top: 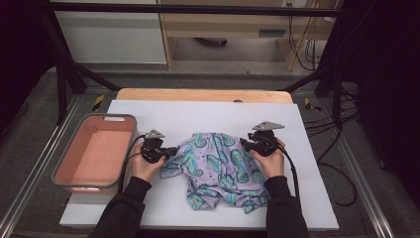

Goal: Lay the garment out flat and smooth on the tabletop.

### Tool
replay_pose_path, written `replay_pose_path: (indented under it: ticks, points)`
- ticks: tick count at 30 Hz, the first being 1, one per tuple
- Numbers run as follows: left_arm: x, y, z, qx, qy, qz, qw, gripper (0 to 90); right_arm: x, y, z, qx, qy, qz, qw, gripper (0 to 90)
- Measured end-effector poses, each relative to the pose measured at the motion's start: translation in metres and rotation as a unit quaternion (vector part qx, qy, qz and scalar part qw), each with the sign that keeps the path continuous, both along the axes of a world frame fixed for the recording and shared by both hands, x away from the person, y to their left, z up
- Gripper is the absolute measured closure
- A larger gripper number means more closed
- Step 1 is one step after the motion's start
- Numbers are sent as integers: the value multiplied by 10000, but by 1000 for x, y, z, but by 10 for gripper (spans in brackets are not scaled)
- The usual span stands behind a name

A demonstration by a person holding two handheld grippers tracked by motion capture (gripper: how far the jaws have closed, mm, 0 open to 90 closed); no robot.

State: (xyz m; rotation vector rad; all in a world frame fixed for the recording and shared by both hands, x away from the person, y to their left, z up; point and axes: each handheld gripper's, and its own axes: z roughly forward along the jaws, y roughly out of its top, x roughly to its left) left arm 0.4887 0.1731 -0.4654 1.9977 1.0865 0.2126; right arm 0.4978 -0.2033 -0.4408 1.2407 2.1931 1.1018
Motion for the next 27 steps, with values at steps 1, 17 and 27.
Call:
replay_pose_path:
  ticks: [1,17,27]
  points:
    - [-1,0,-2,13,12,-11,10000,885,0,0,-5,-28,80,47,10000,520]
    - [-3,2,-8,34,96,17,9999,883,-28,25,15,-101,-398,861,9954,838]
    - [-4,1,-11,66,134,-15,9999,882,-37,74,-17,-399,268,1516,9873,744]
